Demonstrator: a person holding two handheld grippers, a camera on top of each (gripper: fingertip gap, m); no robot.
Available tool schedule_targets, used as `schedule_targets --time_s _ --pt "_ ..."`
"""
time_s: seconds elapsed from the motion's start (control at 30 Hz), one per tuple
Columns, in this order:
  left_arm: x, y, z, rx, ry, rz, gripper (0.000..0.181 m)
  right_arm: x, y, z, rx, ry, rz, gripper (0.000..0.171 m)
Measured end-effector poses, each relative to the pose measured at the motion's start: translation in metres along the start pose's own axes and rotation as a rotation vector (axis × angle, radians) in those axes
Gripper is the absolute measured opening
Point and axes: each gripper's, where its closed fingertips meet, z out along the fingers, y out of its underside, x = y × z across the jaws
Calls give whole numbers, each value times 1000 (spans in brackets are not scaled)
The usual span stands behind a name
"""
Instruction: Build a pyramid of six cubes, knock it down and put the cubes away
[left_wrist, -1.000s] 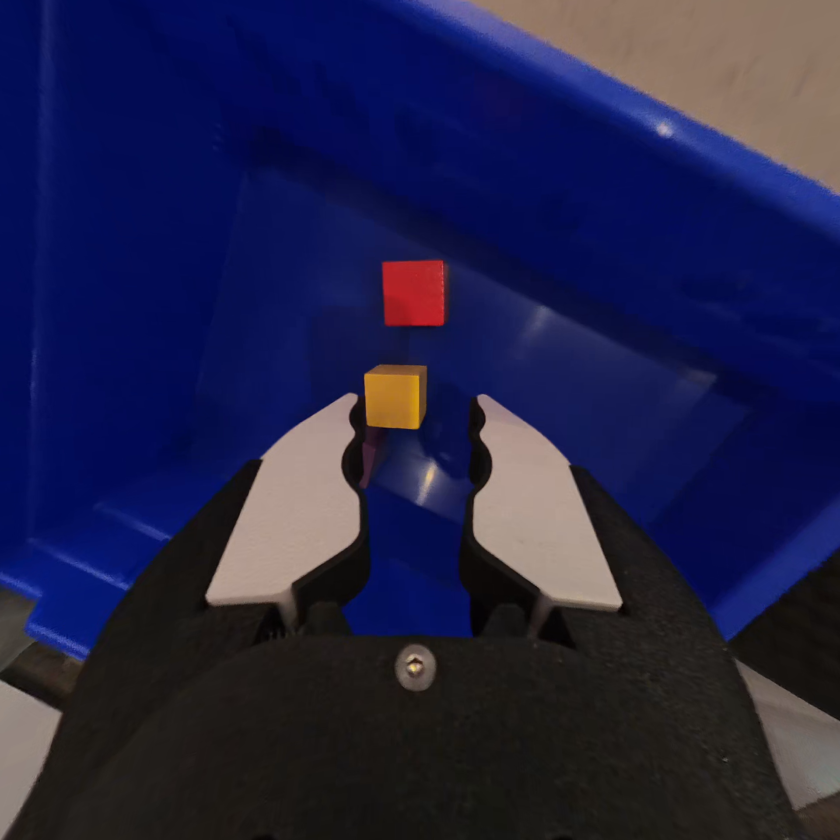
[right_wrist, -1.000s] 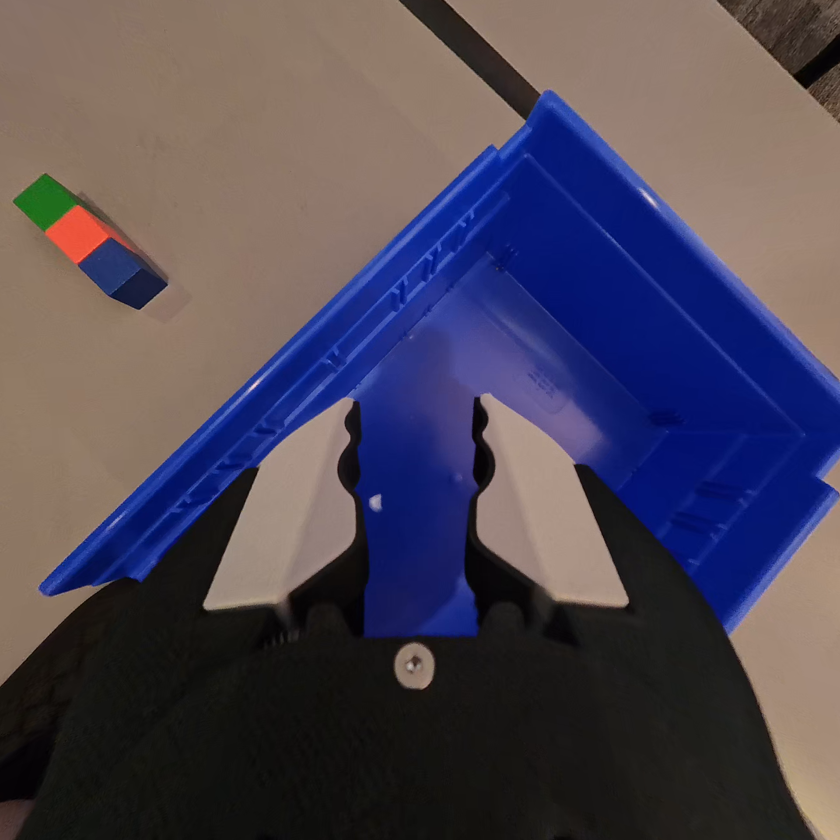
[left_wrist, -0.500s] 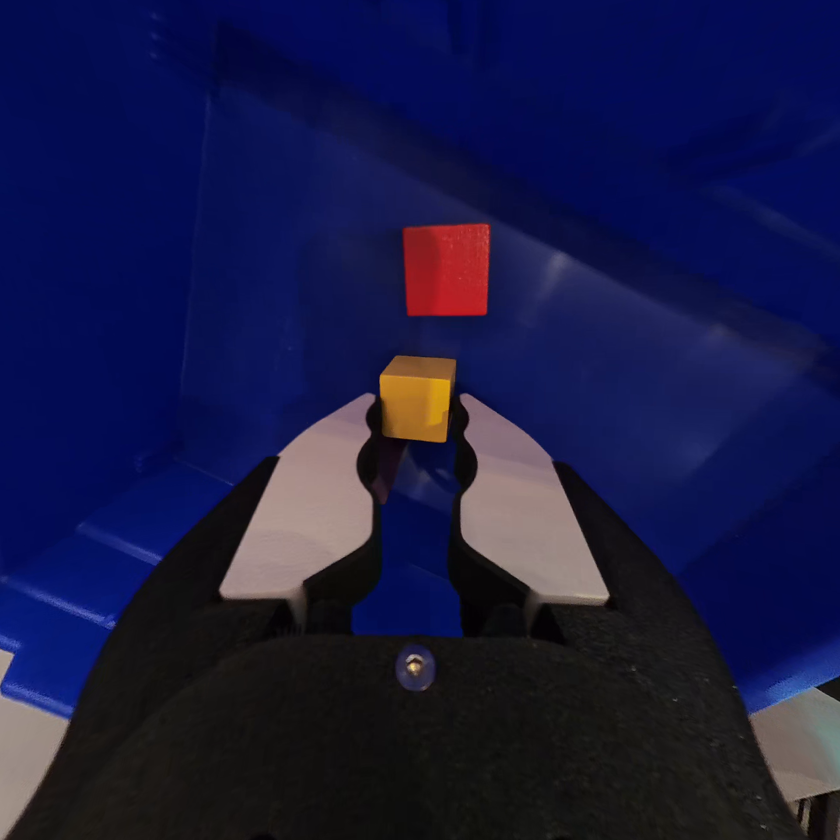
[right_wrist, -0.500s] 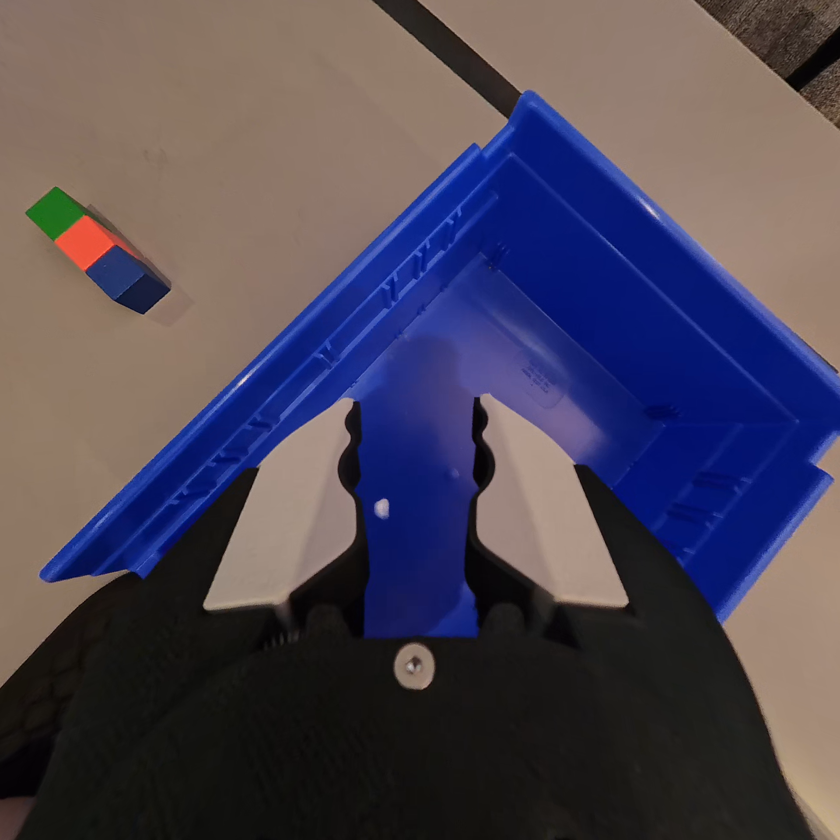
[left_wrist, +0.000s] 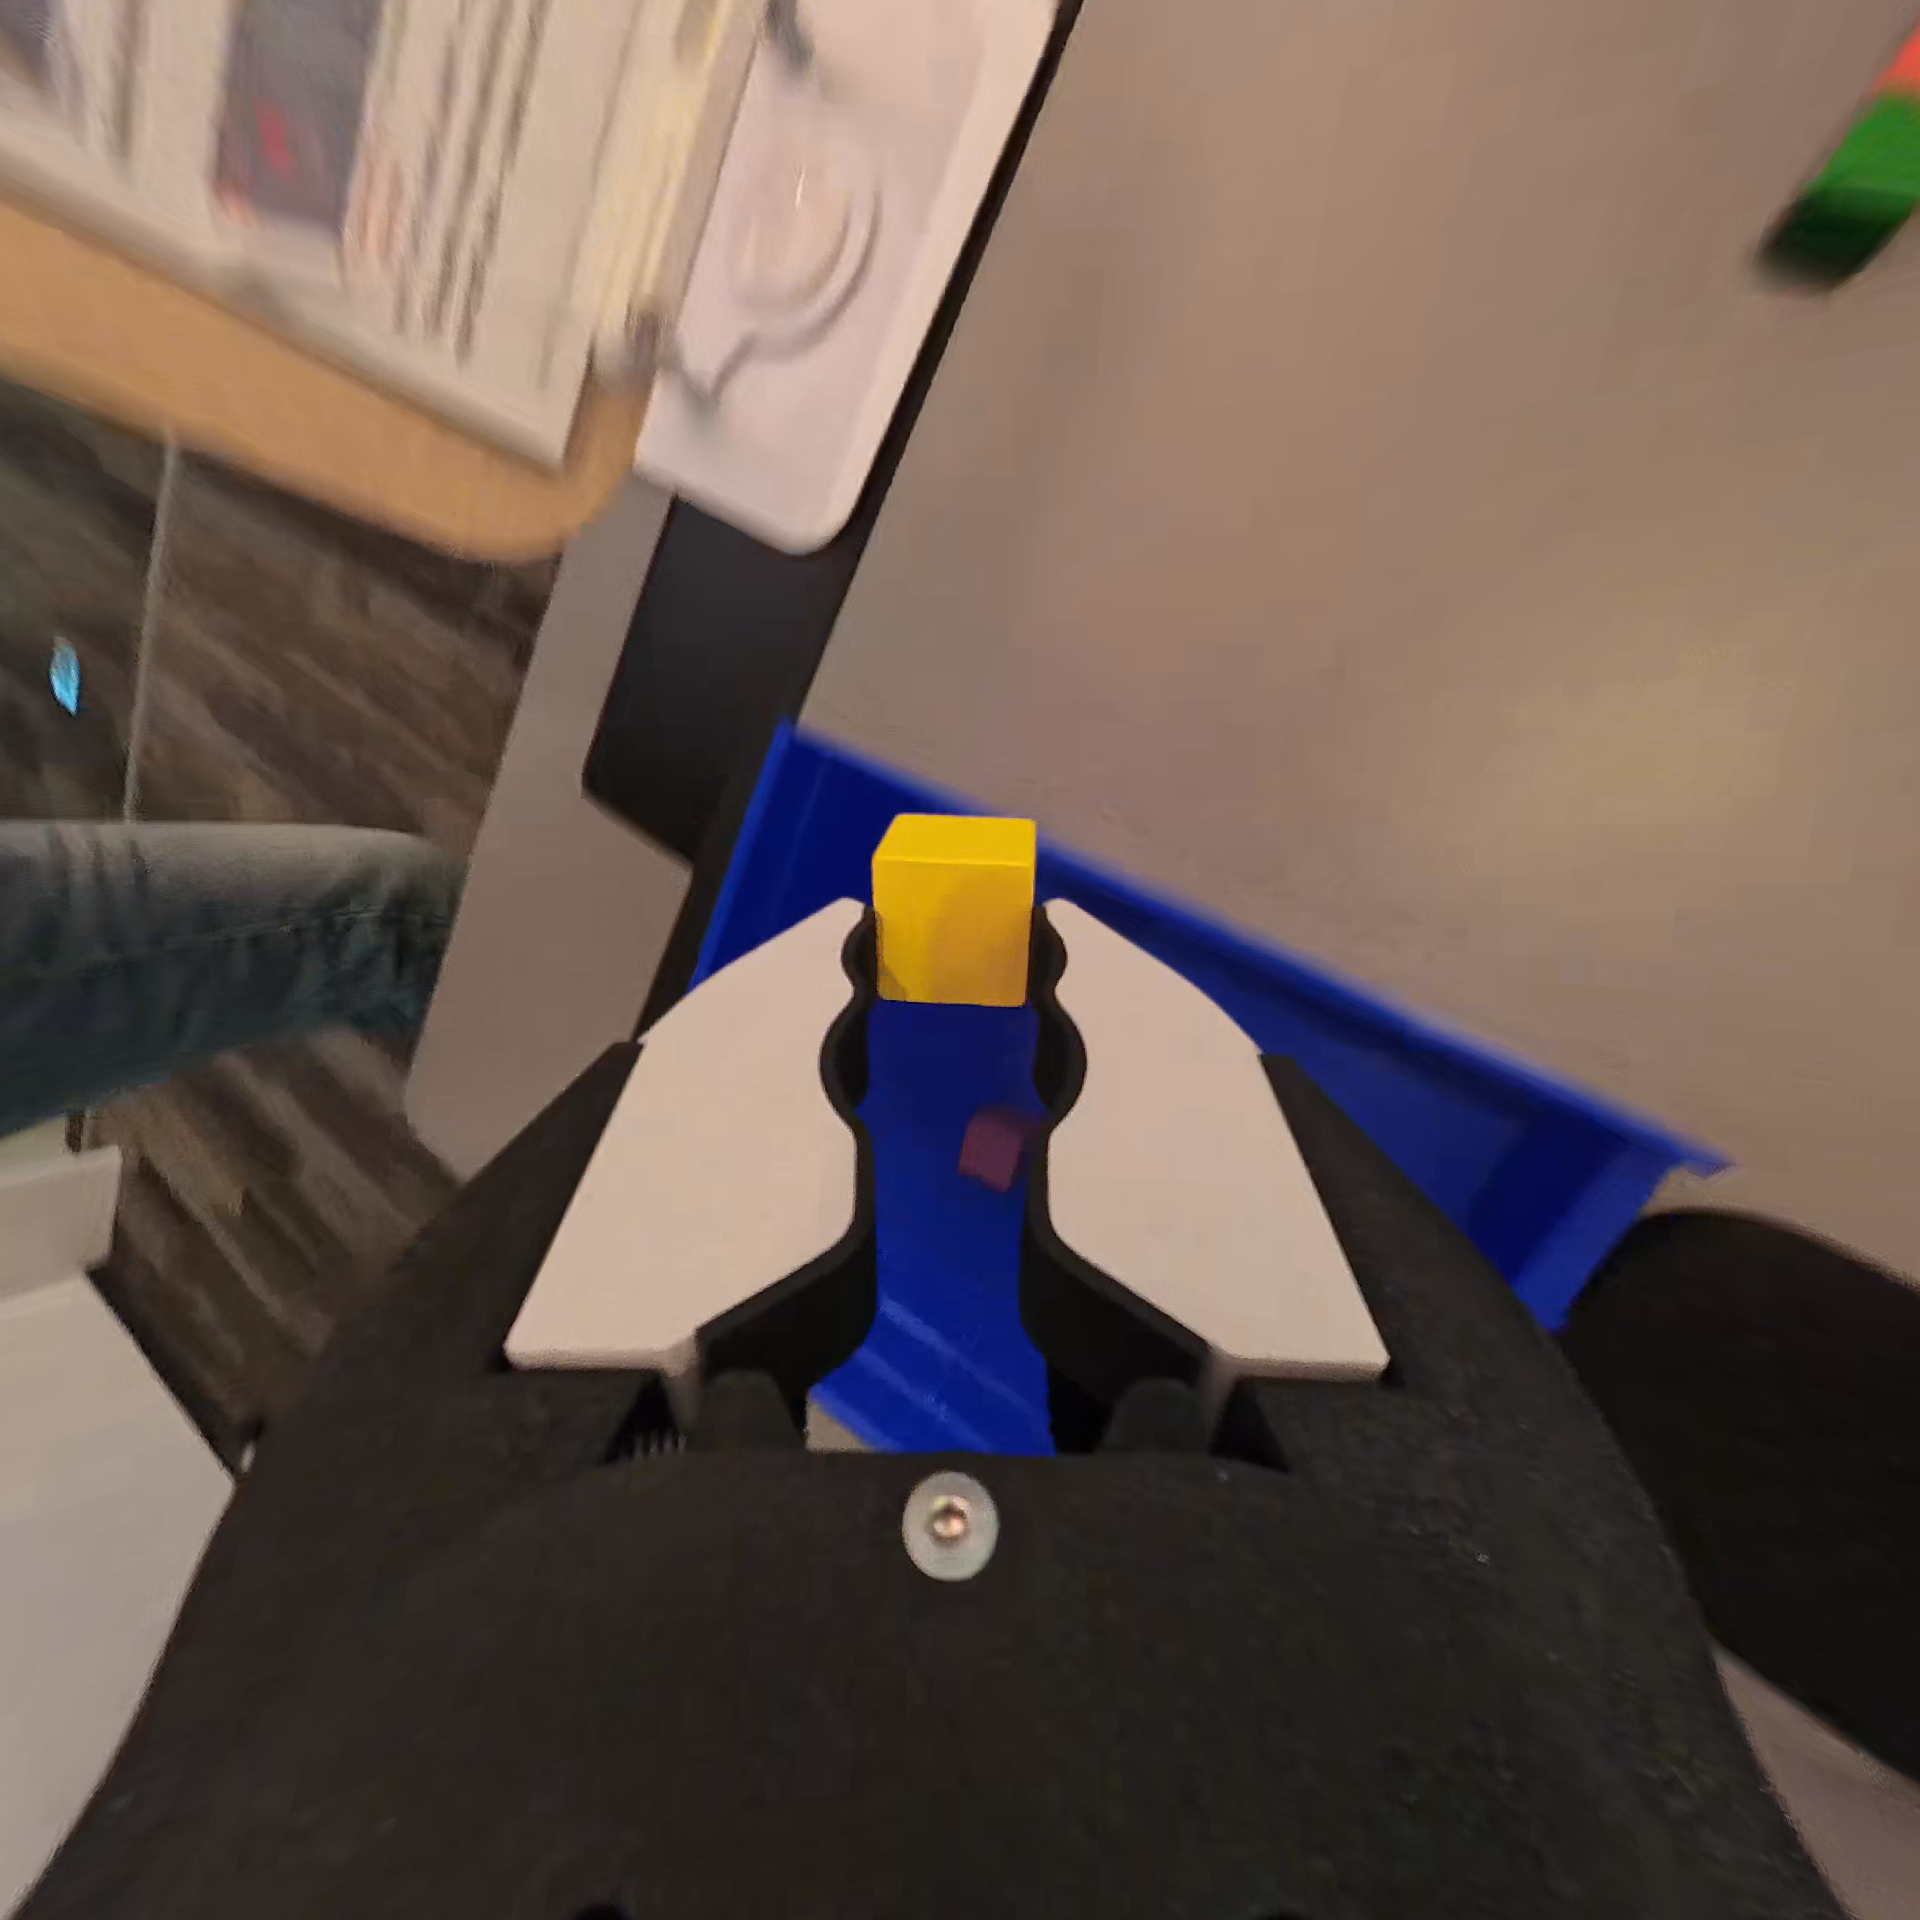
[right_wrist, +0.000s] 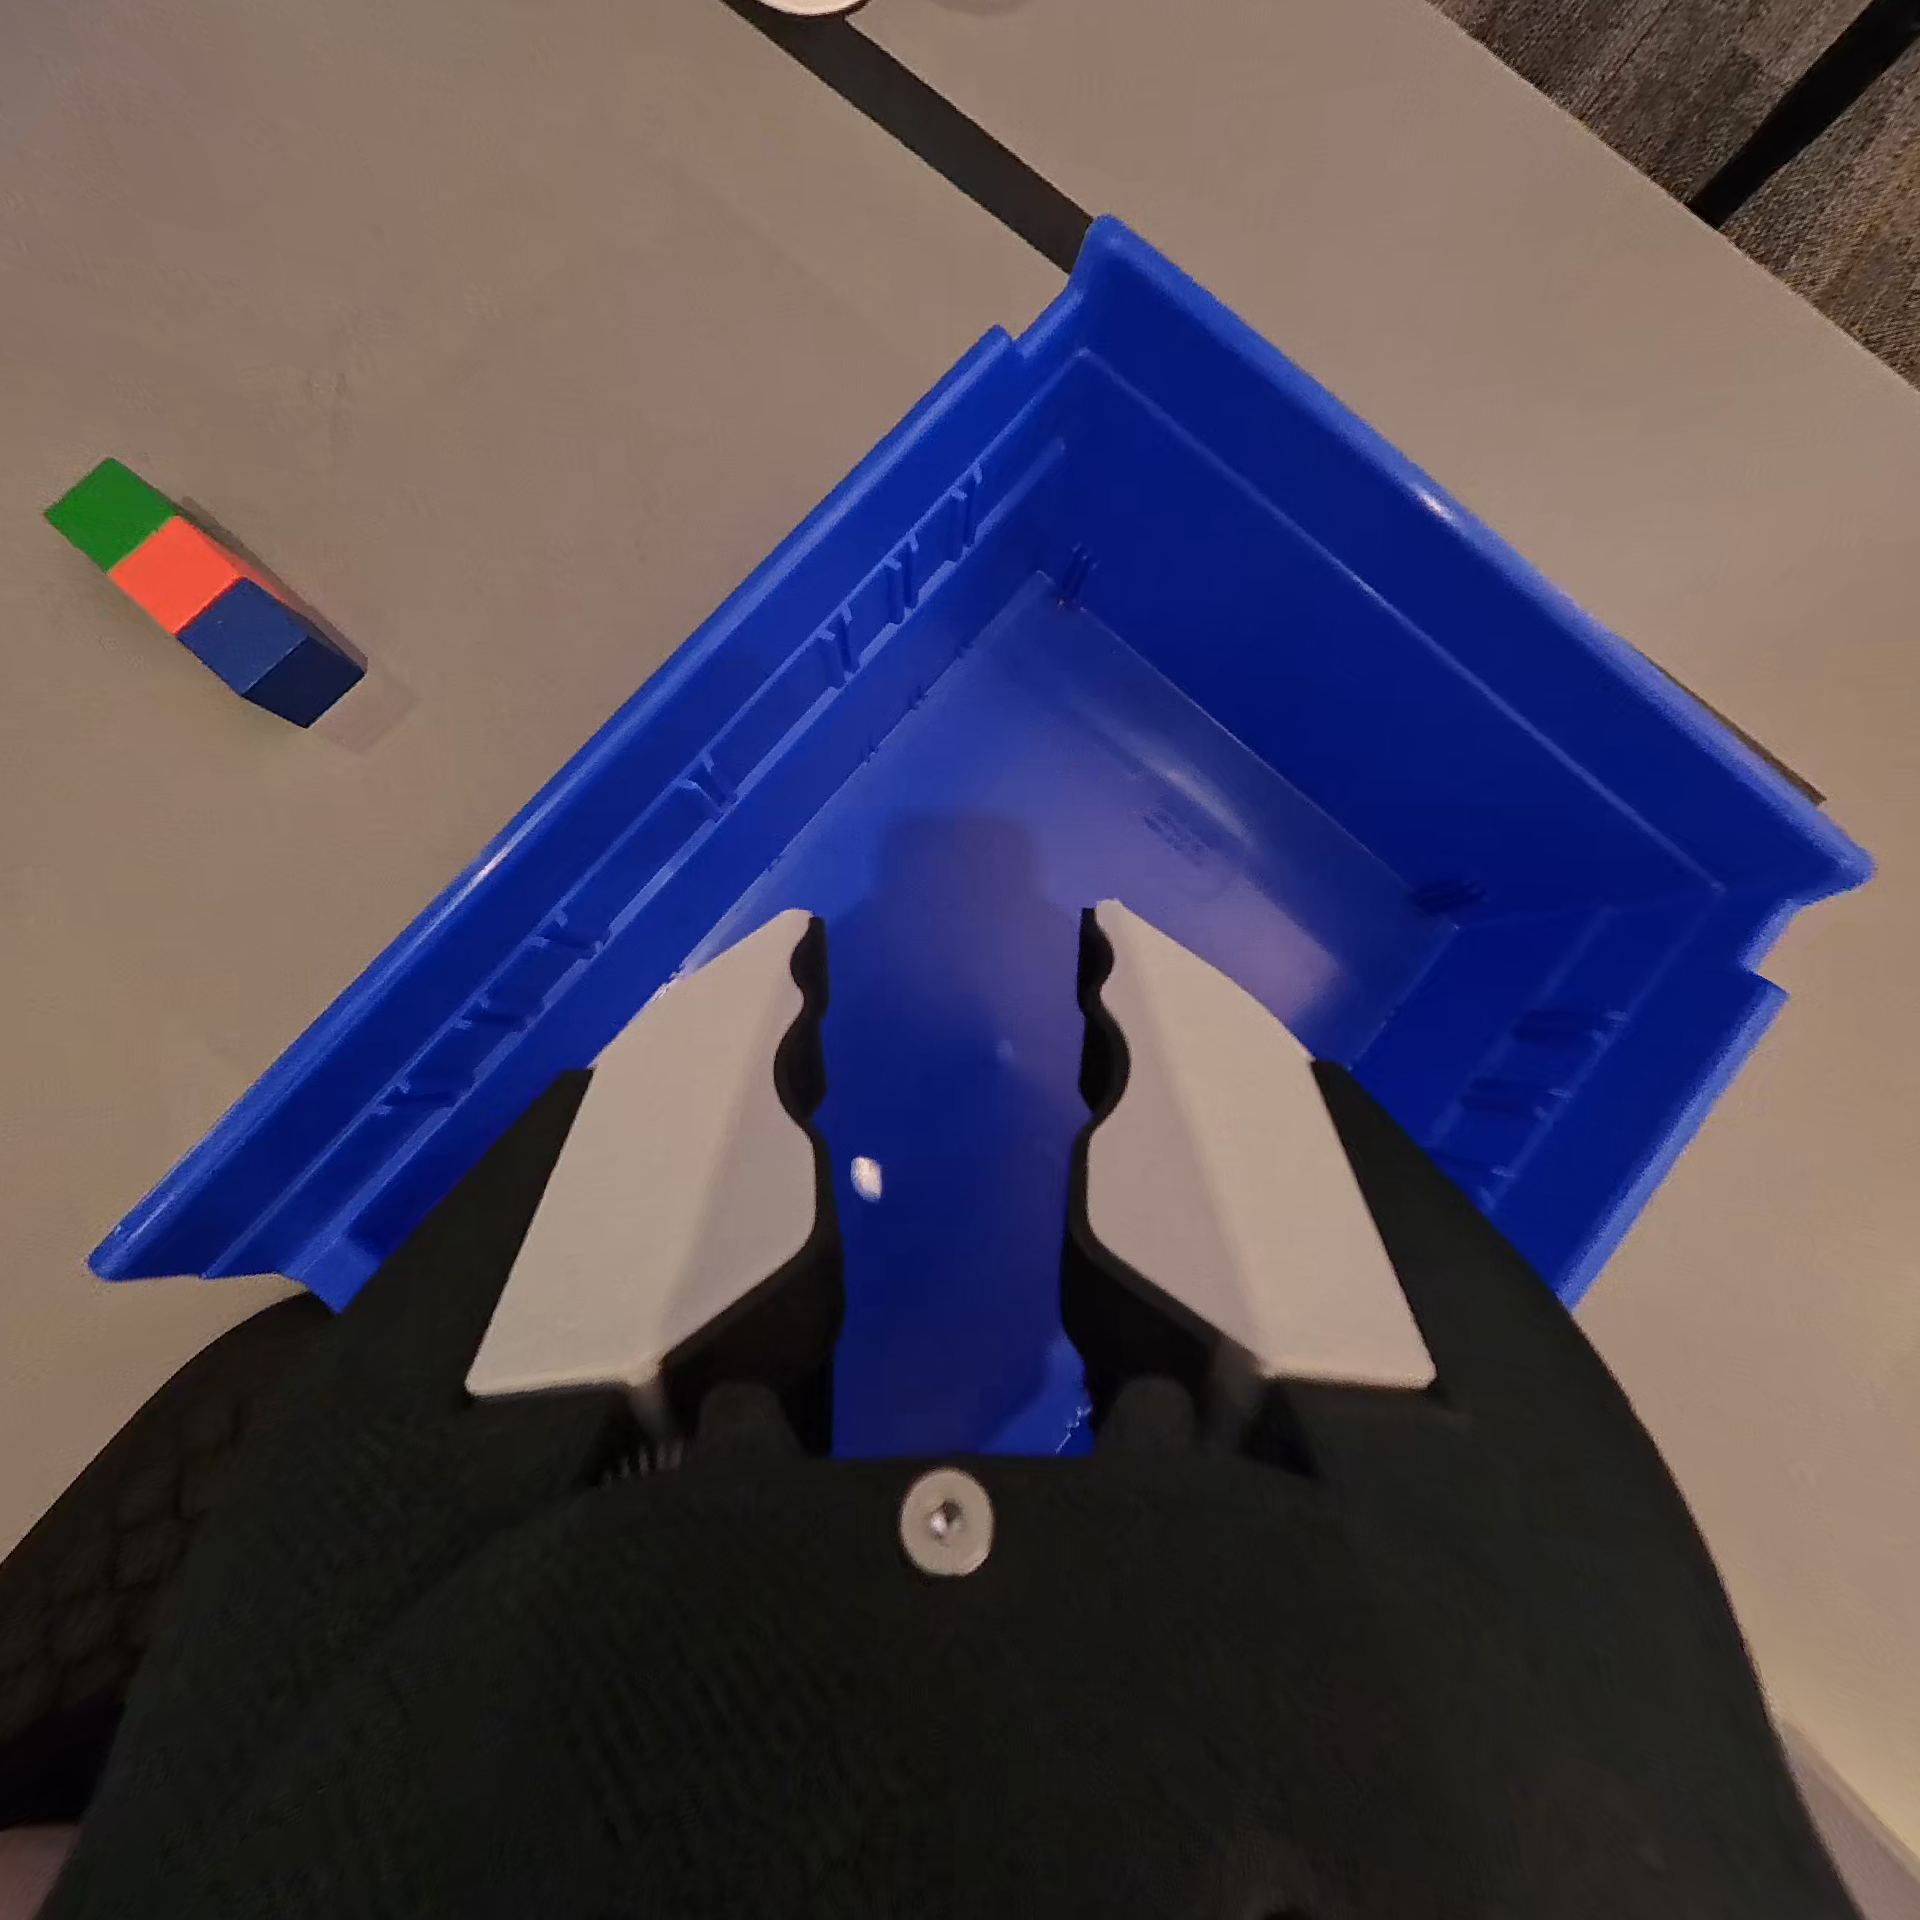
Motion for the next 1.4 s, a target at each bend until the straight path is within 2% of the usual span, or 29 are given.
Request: schedule_targets --time_s 0.1,0.2,0.33,0.47,0.8,1.07,1.4 --pt "56 -68 1 104 89 97 28 0 0 -4 0 11 -7 49" --pt "127 -114 31 136 236 200 28 -1 2 -7 -8 15 -15 49" --pt "196 -141 86 66 362 288 28 -2 5 -11 -13 14 -16 49" --pt "230 -151 123 -12 421 352 28 -3 9 -13 -24 7 -14 48" --pt "243 -159 158 -108 438 412 28 -2 13 -22 -27 6 -20 49" --pt "246 -159 162 -144 462 419 28 -12 -4 -52 98 1 -49 48" --pt "250 -158 162 -159 484 418 28 -28 -18 -65 164 -36 -104 48"
